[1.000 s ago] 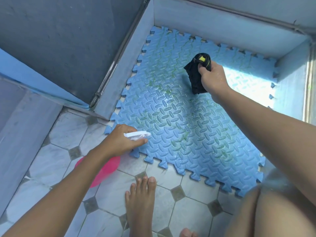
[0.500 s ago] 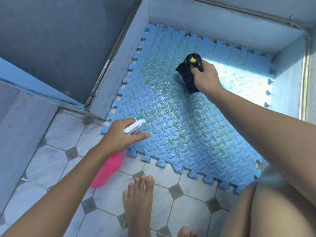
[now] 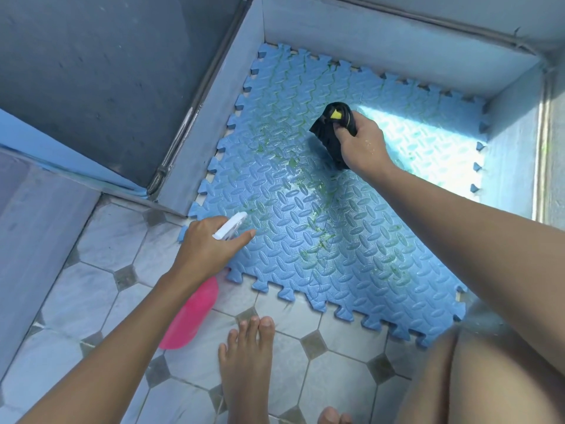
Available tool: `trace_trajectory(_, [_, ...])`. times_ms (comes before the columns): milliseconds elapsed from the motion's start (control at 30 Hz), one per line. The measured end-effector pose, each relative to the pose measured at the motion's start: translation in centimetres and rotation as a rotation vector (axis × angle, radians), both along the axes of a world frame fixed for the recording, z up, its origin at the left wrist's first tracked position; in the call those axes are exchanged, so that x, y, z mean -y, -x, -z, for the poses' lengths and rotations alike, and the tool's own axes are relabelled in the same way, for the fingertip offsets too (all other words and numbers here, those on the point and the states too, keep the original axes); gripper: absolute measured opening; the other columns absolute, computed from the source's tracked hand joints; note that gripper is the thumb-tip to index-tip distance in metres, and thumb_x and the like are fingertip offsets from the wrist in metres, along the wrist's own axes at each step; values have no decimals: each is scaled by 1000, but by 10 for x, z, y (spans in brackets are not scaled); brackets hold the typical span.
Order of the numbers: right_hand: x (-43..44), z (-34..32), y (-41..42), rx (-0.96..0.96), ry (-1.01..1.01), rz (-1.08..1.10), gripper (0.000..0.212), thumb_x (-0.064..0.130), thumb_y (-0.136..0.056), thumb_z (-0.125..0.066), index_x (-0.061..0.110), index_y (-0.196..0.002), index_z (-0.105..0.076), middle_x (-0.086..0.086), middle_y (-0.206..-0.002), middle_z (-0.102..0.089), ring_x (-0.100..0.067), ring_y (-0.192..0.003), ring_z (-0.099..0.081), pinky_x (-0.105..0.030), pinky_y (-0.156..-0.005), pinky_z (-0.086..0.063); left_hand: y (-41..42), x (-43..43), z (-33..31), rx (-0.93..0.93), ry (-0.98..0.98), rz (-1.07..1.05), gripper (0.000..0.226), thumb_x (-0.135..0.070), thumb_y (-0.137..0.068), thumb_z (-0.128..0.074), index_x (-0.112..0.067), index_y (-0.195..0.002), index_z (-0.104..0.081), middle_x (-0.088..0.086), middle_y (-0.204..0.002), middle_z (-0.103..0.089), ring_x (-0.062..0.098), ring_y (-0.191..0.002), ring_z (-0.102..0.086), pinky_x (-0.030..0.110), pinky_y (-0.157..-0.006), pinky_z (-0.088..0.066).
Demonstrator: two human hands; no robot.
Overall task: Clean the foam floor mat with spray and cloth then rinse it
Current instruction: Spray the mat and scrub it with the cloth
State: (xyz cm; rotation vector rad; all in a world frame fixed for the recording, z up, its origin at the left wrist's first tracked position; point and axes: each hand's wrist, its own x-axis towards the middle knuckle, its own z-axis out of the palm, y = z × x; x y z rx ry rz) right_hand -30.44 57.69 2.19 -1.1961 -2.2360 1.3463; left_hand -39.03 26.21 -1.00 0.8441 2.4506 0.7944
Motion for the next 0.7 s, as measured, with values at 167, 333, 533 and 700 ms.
trace_trajectory(167, [-2,1,0,-16,-35,17,11,24,-99,-52,22,-102,-63,4,-93,-62,-13,-83,-54,-22,-70,-41,10,9,-7,71,-13,9,59,-46,-80,-84,-16,-58,-38,-4,-49,-39,14,-51,-40,22,-50,-30])
trace_trajectory(333, [3,3,1,-3,-30,-12,18,23,-100,-52,16,-110,-65,0,-99,-64,-17,-91,-57,-21,-70,-44,3,22,-2,41,165,73,58,-57,-76,-74,-16,-55,-38,4,-49,-50,27,-58,-55,41,-59,-45])
trace_trajectory(533, [9,8,2,-6,-47,-45,17,24,-99,-52,17,-108,-64,-1,-97,-63,-19,-90,-56,-27,-76,-44,18,43,4,44,108,-22,58,-63,-72,-66,-12,-54,-46,2,-48,-44,23,-54,-49,35,-55,-38])
trace_trajectory(700, [18,9,6,-49,-45,-16,20,27,-98,-51,18,-111,-65,3,-96,-64,-16,-90,-58,-26,-76,-45,19,42,-3,11,68,-120,57,-56,-74,-79,-16,-57,-41,3,-52,-45,23,-55,-48,37,-55,-38])
